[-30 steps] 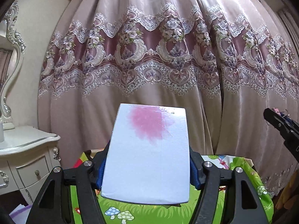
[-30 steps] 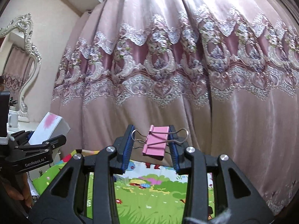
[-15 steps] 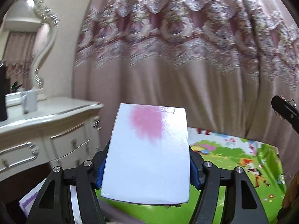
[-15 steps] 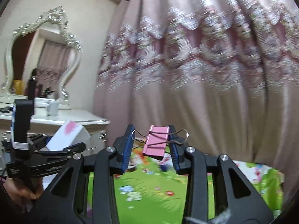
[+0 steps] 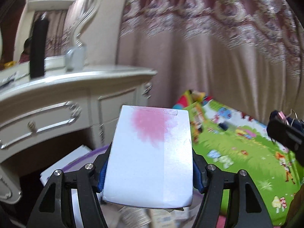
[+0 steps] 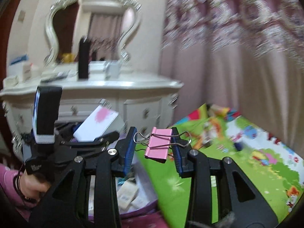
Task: Organize rigid objects
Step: 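Open the left tool and the right tool to drop both items inside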
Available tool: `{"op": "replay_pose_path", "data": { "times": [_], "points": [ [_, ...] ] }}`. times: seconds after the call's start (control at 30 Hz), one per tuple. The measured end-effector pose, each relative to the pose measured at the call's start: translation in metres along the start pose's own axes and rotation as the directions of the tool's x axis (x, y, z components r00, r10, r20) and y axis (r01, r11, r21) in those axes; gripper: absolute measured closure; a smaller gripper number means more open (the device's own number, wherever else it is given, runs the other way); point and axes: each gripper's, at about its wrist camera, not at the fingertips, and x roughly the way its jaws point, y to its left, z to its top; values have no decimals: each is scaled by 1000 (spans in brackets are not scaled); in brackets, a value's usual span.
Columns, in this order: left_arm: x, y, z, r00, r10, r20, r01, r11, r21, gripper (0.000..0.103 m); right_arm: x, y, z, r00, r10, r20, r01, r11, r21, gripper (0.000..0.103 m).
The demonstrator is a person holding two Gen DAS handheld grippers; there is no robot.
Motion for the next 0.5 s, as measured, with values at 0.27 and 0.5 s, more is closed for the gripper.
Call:
{"op": "replay_pose_path", "data": {
  "times": [0.27,0.5],
  "points": [
    [26,58,-38,976,92,-196,-111,990,-91,35,54,41,-28,977,129,-169,-145,986,-88,63],
    [42,93,-59,918,186,-350,-253,955,-155,18,100,58,-57,928,230,-293,-260,963,-68,47]
  ]
}}
